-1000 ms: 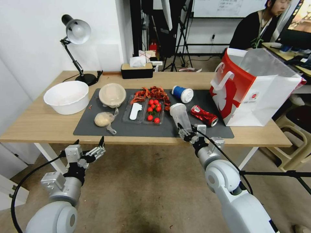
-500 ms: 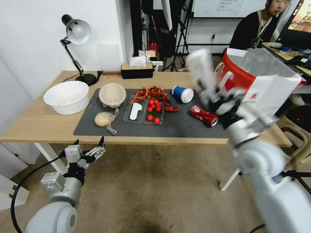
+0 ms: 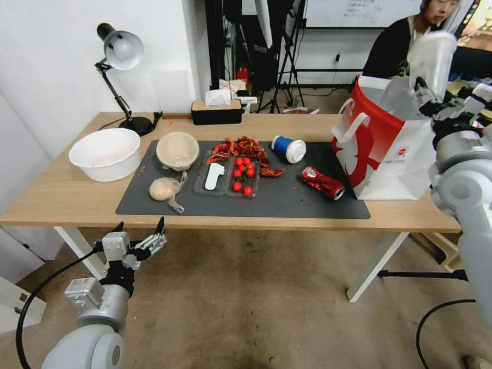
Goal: Pick up the trash from the table and place it into the takeout bag.
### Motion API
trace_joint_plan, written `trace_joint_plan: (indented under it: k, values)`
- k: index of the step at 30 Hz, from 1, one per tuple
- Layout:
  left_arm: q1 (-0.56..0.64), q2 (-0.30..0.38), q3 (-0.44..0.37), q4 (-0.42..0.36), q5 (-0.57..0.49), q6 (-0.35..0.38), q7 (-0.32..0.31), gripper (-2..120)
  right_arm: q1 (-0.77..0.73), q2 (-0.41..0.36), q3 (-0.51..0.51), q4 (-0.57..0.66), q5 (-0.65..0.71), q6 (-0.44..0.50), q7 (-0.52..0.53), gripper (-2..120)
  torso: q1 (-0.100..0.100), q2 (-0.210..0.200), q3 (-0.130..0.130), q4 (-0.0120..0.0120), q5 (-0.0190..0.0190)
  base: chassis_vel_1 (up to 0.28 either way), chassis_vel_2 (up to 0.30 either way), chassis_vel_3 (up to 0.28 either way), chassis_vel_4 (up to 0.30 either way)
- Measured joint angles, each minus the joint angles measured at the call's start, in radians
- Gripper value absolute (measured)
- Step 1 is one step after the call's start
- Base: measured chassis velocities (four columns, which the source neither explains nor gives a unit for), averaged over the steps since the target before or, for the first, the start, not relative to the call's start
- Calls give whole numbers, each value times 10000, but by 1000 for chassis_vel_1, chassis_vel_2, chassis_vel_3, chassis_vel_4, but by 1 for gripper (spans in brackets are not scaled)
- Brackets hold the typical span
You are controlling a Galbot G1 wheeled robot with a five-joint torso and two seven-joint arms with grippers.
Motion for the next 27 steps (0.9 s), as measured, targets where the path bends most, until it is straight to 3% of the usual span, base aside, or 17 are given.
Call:
trace_joint_plan:
  k: [5, 8, 17, 21, 23, 26, 27]
  values:
    - [53, -9, -40, -43, 16, -87, 0, 100, 135, 179, -115, -36, 219, -363, 555, 53, 0, 0, 0, 1, -1, 0, 0, 0, 0]
    - [84, -20, -47, -53, 44, -163, 0, 100, 143, 227, -117, 19, 231, -507, 652, 68, 0, 0, -1, 1, -1, 0, 0, 0, 0]
    - [93, -64, 2, -55, 115, -202, 0, 100, 63, 156, -18, 159, 253, -517, 621, 97, 0, 0, 0, 0, 0, 0, 0, 0, 0]
    - [95, -64, 9, -50, 123, -210, 4, 100, -126, 140, 142, 663, 824, 494, -503, 100, 0, 0, 0, 1, -2, 0, 0, 0, 0]
    - [94, -57, 9, -25, 124, -232, 5, 100, -518, 141, 240, 1174, 1023, 950, -1575, 100, 0, 0, -1, 1, -2, 0, 0, 0, 0]
    - [93, -53, 9, -11, 123, -248, 6, 100, -862, 143, 257, 1476, 1009, 1157, -2189, 100, 0, 0, -1, 2, -3, 0, 0, 0, 0]
    - [93, -44, 10, 18, 123, -288, 7, 100, -1396, 169, 261, 1814, 771, 1390, -2883, 100, 0, 0, -1, 1, -3, 0, 0, 0, 0]
